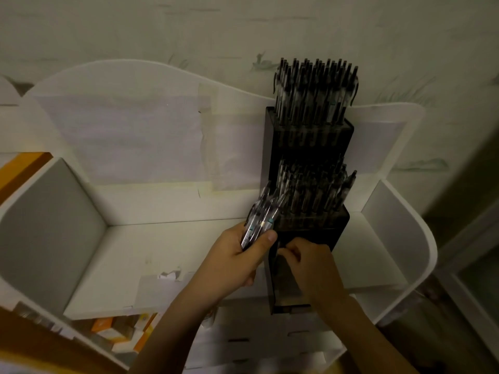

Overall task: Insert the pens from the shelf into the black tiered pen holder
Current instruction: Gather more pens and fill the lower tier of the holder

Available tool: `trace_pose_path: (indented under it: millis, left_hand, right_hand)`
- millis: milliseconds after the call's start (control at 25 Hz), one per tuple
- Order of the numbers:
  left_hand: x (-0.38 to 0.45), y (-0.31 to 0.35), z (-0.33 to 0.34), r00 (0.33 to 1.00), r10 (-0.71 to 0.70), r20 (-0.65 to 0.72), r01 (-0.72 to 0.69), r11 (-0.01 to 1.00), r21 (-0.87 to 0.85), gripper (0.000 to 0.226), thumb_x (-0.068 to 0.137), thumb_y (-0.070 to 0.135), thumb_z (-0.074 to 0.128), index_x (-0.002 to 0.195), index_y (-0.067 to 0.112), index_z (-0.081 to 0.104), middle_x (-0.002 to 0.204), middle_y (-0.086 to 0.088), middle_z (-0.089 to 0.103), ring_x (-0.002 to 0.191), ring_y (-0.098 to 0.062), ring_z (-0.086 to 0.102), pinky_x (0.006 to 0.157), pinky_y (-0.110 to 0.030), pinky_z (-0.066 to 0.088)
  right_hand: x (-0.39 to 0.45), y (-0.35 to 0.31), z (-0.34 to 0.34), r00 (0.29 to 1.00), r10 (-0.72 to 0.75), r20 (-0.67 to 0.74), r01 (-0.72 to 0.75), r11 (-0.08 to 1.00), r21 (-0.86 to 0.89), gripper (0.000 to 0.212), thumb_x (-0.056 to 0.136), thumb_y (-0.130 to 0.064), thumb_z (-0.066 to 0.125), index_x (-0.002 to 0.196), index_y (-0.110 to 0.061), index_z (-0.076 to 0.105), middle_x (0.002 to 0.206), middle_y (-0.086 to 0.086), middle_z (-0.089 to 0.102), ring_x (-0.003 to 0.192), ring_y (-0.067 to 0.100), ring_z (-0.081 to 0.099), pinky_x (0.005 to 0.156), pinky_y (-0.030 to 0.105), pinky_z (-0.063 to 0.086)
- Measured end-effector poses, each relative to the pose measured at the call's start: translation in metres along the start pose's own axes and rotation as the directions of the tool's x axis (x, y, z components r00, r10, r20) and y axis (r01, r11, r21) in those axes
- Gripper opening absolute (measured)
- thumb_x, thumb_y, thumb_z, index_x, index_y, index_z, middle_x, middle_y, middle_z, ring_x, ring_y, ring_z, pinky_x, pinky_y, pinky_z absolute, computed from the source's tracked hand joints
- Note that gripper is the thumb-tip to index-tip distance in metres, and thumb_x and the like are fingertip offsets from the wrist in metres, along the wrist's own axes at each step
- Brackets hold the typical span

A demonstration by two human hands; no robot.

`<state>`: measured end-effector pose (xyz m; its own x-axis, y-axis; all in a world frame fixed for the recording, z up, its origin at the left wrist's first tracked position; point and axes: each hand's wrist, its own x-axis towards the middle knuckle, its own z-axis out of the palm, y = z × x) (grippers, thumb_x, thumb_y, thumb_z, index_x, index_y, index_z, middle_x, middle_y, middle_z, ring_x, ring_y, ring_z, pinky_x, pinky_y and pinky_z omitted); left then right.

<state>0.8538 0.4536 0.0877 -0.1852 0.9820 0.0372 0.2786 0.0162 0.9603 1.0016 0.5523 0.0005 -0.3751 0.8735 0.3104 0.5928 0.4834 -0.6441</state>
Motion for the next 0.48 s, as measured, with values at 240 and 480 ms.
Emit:
trace_pose_path:
  millis: [240,480]
  left_hand:
    - [-0.002,-0.004,0.0,0.998,-0.005,0.055,0.005,1.0,-0.006,0.015,0.096,0.034,0.053,0.086,0.022,0.052,0.053,0.0,0.055,0.041,-0.016,0.055,0.044,-0.024,0.047]
    - [-0.005,-0.008,0.009,0.99,0.014,0.139,-0.01,1.0,-0.026,0.005,0.096,0.03,0.055,0.097,0.025,0.057,0.052,0.004,0.055,0.04,-0.013,0.053,0.044,-0.025,0.047]
  right_hand:
    - [-0.008,-0.036,-0.041,0.99,0.021,-0.138,0.015,0.967,0.255,0.009,0.084,-0.023,0.072,0.093,-0.021,0.073,0.08,-0.014,0.072,0.074,0.0,0.068,0.068,0.013,0.054]
    - [-0.005,-0.067,-0.065,0.979,0.116,0.168,-0.205,0.587,0.783,0.024,0.089,-0.006,0.059,0.11,-0.015,0.069,0.1,0.001,0.075,0.093,0.016,0.071,0.075,0.023,0.057]
